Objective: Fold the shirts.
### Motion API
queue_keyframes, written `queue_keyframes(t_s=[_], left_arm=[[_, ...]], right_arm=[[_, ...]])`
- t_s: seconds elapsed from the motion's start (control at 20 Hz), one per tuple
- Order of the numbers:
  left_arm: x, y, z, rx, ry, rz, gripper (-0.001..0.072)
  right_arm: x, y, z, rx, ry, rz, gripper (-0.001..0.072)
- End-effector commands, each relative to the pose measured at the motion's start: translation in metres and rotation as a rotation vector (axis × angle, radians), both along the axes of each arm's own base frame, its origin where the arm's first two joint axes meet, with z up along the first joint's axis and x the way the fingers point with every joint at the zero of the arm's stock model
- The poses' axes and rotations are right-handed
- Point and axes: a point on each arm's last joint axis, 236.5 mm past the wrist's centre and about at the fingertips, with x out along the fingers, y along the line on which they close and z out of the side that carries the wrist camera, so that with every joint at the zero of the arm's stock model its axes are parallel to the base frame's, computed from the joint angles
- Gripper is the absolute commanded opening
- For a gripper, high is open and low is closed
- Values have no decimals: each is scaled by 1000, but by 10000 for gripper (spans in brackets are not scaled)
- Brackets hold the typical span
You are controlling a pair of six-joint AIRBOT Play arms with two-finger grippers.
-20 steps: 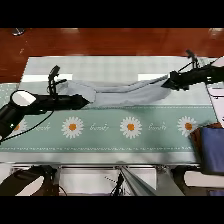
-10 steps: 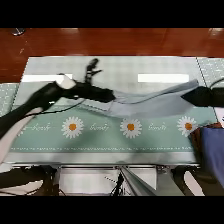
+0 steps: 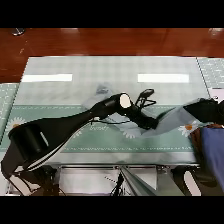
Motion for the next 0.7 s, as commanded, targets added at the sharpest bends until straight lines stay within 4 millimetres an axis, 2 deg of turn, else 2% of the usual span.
queue_keyframes(t_s=[0.0,0.1,0.2,0.25,0.35,0.4,0.5,0.6,0.65], left_arm=[[16,8,9,2,39,19,18],[77,42,26,-13,55,175,18],[132,90,52,-39,34,288,17],[155,121,64,-40,12,350,18],[192,199,88,-20,-57,493,18],[202,245,100,0,-97,571,18],[201,327,128,15,-191,703,18],[179,392,151,11,-246,854,20],[162,417,158,13,-269,914,20]], right_arm=[[3,3,4,5,-26,14,21],[7,21,9,88,-22,67,22],[17,44,17,186,-28,135,22],[23,56,15,213,-21,162,21],[36,84,7,243,-4,220,22],[43,100,2,250,3,250,21],[60,139,-7,258,20,318,22],[83,182,-19,257,44,379,22],[97,204,-29,253,62,407,22]])
